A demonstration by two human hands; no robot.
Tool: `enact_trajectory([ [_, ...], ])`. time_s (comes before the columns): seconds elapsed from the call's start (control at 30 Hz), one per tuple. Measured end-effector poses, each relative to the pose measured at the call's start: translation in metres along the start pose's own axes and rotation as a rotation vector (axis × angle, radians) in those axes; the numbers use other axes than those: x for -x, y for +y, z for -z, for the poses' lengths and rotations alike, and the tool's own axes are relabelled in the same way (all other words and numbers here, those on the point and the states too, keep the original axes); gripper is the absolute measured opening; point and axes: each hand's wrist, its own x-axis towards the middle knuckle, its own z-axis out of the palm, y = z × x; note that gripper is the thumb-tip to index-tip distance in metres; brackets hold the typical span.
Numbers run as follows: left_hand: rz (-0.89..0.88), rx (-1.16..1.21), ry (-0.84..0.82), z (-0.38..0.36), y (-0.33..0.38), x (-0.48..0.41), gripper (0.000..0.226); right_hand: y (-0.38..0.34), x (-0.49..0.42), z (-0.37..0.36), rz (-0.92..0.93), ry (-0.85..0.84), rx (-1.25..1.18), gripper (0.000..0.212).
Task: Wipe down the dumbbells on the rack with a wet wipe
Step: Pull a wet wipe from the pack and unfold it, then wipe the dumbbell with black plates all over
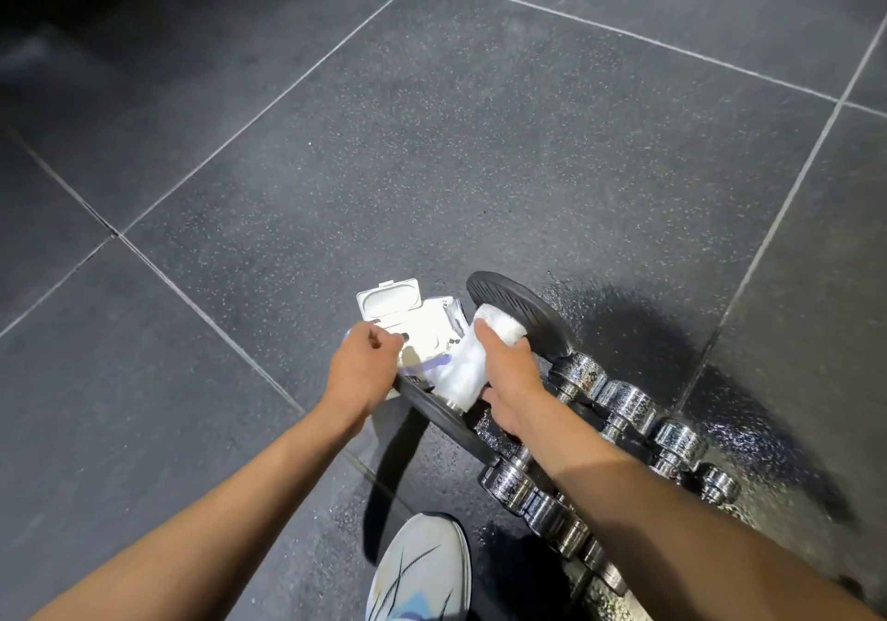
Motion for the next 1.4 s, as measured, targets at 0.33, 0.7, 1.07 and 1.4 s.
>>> enact_trajectory([
  [0.33,-0.180,-0.161,0.109,0.021,-0.007,-0.014,0.011,-0.003,-0.005,-0.010,-0.046,-0.065,-0.314,0.026],
  [0.7,0.057,0.420,-0.164,0.046,0.039,0.022,0.030,-0.065,0.064,0.005,0.076,-0.086,-0.394,0.023],
  [1.07,0.341,1.132,-0.958,0.091,0.243,0.172,0.107,-0.228,0.264,0.040,0.441,-0.367,-0.517,0.032],
  [1.4,-0.253,1.108,-0.662,0.107,0.355,0.299,0.039,-0.278,0.390,0.091,0.717,-0.164,-0.720,0.020],
])
